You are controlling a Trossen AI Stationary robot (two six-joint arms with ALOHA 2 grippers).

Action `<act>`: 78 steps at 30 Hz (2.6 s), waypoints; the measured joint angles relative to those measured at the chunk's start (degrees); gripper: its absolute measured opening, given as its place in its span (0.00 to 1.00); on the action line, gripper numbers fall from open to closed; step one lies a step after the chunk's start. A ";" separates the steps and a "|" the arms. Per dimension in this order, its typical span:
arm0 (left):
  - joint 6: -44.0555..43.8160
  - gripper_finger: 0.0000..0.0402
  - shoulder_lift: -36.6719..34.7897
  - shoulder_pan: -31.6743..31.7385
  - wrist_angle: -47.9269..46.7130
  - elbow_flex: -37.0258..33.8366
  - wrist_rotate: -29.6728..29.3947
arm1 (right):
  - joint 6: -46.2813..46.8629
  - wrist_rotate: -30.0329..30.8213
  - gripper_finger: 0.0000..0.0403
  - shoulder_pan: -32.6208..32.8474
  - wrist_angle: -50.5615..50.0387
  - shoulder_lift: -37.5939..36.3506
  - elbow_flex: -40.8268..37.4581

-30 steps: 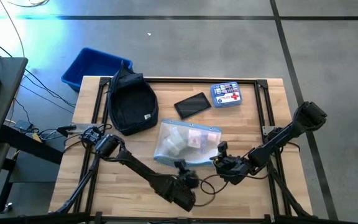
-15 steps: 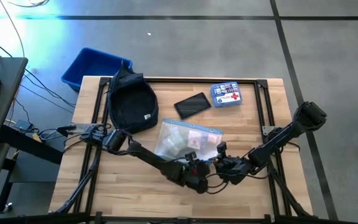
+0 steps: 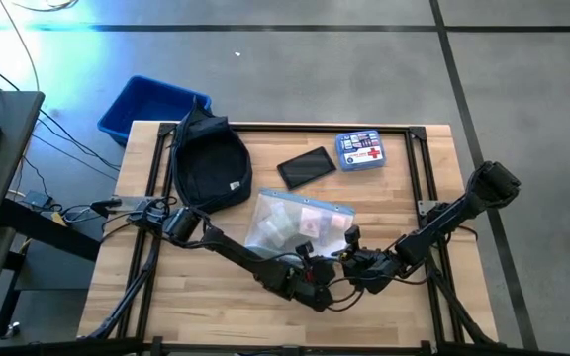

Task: Unpack backpack
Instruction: Close the transparent zipper bag, then put the transparent zipper bag into the blue backpack

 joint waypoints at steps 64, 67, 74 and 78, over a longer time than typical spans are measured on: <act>-41.02 0.00 -4.17 -18.62 -62.69 9.07 0.76 | 11.84 13.31 0.09 3.72 -30.78 -4.52 3.23; -40.32 0.01 -4.04 -18.22 -63.25 10.11 0.09 | 19.72 14.39 0.21 4.16 -45.37 -4.52 7.81; -50.15 0.01 -4.22 -15.67 -67.52 9.92 -7.48 | 26.42 6.88 0.53 8.82 -57.61 -4.57 16.63; -44.67 0.01 -5.03 -11.65 -67.41 9.42 -10.40 | 24.17 -1.20 0.64 11.03 -44.84 -4.53 16.43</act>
